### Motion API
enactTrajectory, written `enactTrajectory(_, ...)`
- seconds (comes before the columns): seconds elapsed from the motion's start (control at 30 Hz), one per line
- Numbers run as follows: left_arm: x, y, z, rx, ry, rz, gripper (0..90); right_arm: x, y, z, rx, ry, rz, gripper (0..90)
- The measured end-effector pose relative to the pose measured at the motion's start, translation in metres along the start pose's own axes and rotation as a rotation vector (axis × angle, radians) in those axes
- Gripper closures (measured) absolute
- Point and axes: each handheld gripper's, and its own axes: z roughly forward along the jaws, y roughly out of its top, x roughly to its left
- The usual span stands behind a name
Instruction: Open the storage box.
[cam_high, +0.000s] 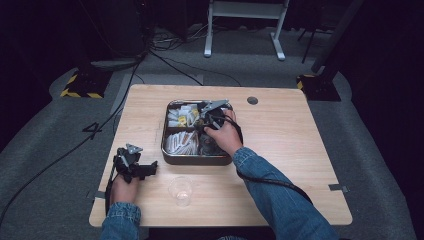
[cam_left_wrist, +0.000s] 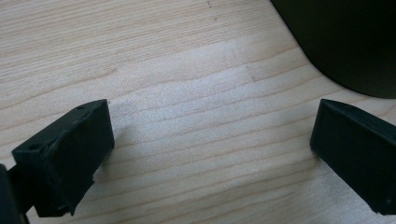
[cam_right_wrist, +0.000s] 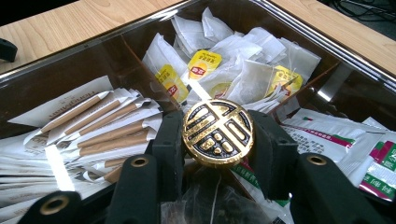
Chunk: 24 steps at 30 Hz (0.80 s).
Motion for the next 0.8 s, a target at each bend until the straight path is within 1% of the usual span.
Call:
enactTrajectory(0.13,0.0,0.0,0.0,0.0,0.0,0.0,0.0,-0.001,0.001,0.0,0.005,0.001,0.007,58.5)
enactTrajectory(0.2,0.0,0.0,0.0,0.001,0.0,0.0,0.0,-0.001,0.004,-0.001,0.011,0.0,0.001,58.5)
enactTrajectory(0.33,0.0,0.0,0.0,0.001,0.0,0.0,0.0,-0.002,0.006,-0.005,0.001,0.005,0.007,58.5)
enactTrajectory(0.4,0.0,0.0,0.0,0.0,0.0,0.0,0.0,-0.004,0.009,-0.012,-0.022,0.005,0.009,58.5)
enactTrajectory(0.53,0.0,0.0,0.0,0.0,0.0,0.0,0.1,-0.007,0.014,-0.026,-0.044,0.01,0.003,58.5)
enactTrajectory(0.57,0.0,0.0,0.0,0.0,0.0,0.0,0.1,-0.007,0.014,-0.026,-0.044,0.01,0.003,58.5)
enactTrajectory(0.6,0.0,0.0,0.0,0.0,0.0,0.0,0.0,-0.009,0.016,-0.033,-0.053,0.01,-0.003,58.5)
enactTrajectory(0.7,0.0,0.0,0.0,0.0,0.0,0.0,0.0,-0.013,0.017,-0.044,-0.066,0.008,-0.004,58.5)
enactTrajectory(0.73,0.0,0.0,0.0,0.001,0.0,0.0,0.0,-0.013,0.017,-0.044,-0.066,0.008,-0.004,58.5)
enactTrajectory(0.77,0.0,0.0,0.0,0.001,-0.001,0.0,0.0,-0.013,0.018,-0.048,-0.069,0.008,-0.004,58.5)
enactTrajectory(0.8,0.0,0.0,0.0,0.0,0.0,0.0,0.0,-0.015,0.018,-0.055,-0.074,0.007,-0.007,58.5)
